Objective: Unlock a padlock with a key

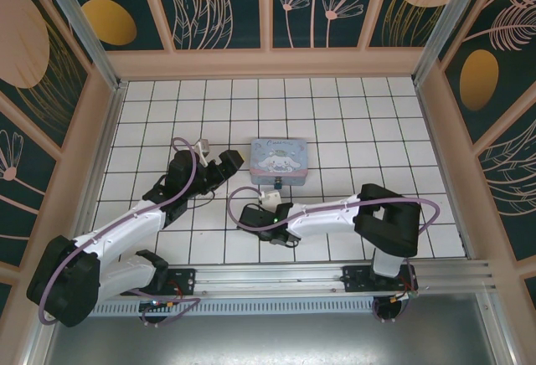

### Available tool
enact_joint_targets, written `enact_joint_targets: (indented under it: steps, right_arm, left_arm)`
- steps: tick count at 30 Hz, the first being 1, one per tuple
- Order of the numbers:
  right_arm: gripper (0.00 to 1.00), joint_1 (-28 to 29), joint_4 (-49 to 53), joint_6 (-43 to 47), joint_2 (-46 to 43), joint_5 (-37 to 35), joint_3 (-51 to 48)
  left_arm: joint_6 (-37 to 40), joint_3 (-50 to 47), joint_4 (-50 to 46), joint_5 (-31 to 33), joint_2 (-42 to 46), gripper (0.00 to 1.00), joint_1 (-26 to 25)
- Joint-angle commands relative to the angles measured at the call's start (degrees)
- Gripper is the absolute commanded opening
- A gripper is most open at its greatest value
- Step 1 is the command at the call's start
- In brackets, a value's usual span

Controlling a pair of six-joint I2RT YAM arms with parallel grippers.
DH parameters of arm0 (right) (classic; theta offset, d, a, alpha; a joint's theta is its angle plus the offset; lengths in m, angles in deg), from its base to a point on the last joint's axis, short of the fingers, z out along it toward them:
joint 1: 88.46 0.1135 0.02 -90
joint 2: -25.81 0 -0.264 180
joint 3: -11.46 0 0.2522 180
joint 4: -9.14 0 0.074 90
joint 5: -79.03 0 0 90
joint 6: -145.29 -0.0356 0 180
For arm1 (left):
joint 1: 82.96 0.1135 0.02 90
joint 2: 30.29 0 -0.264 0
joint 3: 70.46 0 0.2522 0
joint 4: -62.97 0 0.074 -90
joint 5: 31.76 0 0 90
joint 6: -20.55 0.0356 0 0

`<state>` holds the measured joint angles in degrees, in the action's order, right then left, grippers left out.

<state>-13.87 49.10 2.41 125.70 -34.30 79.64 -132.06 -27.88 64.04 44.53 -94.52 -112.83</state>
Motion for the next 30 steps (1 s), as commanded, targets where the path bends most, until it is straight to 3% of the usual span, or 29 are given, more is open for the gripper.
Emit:
enact_joint_targets:
  steps: [1,20,30]
  right_arm:
    - [0.46,-0.38,3.95,-0.03,-0.44,-2.77,0.88]
    - [0.45,-1.32,3.3,1.28,0.45,-2.94,3.03]
    - [0.38,-1.16,0.01,1.22,2.42,0.3,0.81]
  left_arm:
    - [-0.3,-0.03,1.94,-0.74,0.03,0.92,0.56]
    - [-0.23,-0.25,1.88,-0.83,0.35,0.92,0.51]
    - [-0.3,-0.04,1.9,-0.75,-0.11,0.92,0.53]
